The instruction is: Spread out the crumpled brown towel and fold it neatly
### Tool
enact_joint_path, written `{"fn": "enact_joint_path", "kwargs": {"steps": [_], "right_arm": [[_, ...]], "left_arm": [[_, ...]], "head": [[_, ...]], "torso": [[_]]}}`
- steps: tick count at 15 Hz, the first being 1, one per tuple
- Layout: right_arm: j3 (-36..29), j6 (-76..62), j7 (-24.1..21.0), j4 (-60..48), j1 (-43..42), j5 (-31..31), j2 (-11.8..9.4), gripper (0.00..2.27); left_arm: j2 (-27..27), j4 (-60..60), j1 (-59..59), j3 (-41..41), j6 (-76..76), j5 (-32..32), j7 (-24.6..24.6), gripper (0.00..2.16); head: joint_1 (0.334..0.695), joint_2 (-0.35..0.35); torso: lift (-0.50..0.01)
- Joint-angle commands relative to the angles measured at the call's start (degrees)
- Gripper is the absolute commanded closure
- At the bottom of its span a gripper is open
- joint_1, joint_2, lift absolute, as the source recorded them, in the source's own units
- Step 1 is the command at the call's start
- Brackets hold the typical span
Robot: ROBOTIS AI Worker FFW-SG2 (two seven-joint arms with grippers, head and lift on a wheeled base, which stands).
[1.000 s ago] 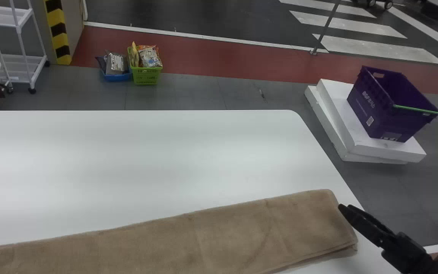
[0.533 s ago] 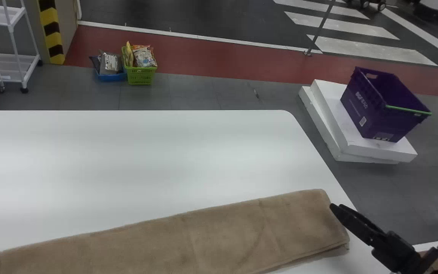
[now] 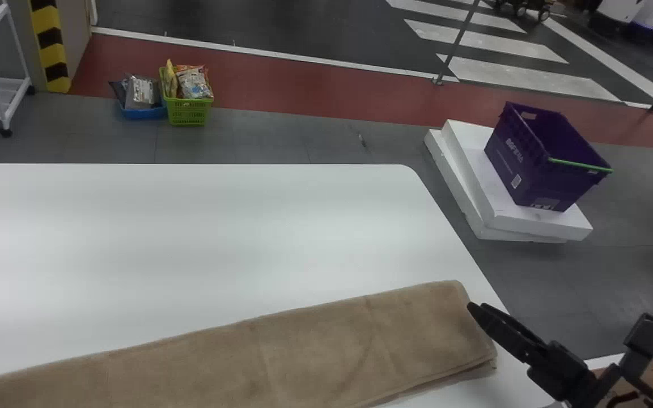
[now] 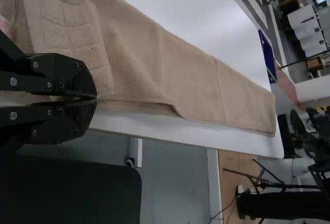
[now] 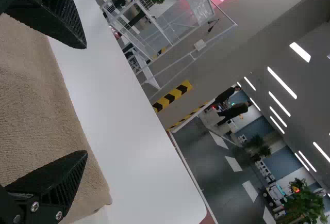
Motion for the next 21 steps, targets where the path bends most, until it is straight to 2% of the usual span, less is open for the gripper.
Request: {"fn": "enact_joint_path", "kwargs": {"steps": [1, 16, 21], "right_arm": [[-0.09, 0.03, 0.00, 0.03, 0.12, -0.19, 0.00, 0.08], [-0.09, -0.15, -0.08, 0.38, 0.12, 0.25, -0.09, 0.08], [2.55, 0.73, -0.26, 0.90, -1.02, 2.54, 0.00, 0.08]], "left_arm": [[-0.15, 0.83, -0.47, -0.19, 0.00, -0.79, 0.09, 1.06], [-0.15, 3.91, -2.58, 3.06, -0.70, -1.40, 0.09, 1.06], [-0.15, 5.05, -3.72, 4.38, -0.70, -1.75, 0.18, 1.06]], "head": [[0.695, -0.350], [0.695, -0.327], [0.695, -0.298]], "torso": [[-0.128], [-0.128], [-0.128]]}}
